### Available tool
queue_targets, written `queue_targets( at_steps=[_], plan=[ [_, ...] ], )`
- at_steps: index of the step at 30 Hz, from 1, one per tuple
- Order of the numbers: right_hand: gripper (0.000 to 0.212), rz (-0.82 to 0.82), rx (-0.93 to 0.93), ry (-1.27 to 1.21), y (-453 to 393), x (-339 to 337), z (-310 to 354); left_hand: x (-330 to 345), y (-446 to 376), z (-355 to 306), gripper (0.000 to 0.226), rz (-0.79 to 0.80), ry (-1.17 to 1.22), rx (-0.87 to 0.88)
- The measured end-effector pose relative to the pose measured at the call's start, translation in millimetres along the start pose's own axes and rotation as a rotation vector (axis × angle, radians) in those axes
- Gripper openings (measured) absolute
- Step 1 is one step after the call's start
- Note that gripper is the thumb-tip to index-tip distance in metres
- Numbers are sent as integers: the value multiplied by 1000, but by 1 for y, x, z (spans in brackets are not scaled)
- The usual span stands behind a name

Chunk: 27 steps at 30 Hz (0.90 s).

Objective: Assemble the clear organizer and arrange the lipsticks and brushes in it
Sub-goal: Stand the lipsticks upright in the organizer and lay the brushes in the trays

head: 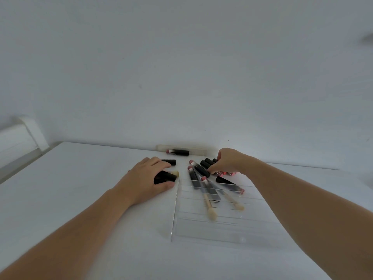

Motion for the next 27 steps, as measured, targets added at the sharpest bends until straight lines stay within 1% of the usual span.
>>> queue_targets(
  at_steps=[4,7,12,14,17,21,22,25,27],
  plan=[
    [29,31,-29,43,-4,3,3,0,-1,1,54,-16,49,7],
    [27,57,-81,116,-6,5,6,-1,-2,-1,51,-46,24,44],
    [26,57,-128,252,-8,12,12,-3,-2,-3,51,-58,22,83],
    [26,54,-133,266,-7,12,13,-3,-1,-4,56,-46,42,85],
    [23,57,-131,273,-6,12,13,-3,0,-3,55,-42,61,74],
    [26,65,-125,281,-4,12,14,-6,-1,-5,62,-102,-10,92],
    [27,67,-125,283,-4,12,15,-6,-1,-5,60,-115,-23,92],
    [27,69,-119,280,-3,12,14,-8,-4,-5,43,-163,-29,65],
    [27,68,-116,277,-2,13,14,-8,-7,-5,39,-189,-32,58]
  ],
)
Point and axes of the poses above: each hand's wrist, its own y-axis away from the middle knuckle, its own x-axis out of the palm, z = x × y, the point moved 7 cm from there along -y, towards the middle knuckle, and after that the axes turned 11 degrees about -x, right-handed, at the moved point
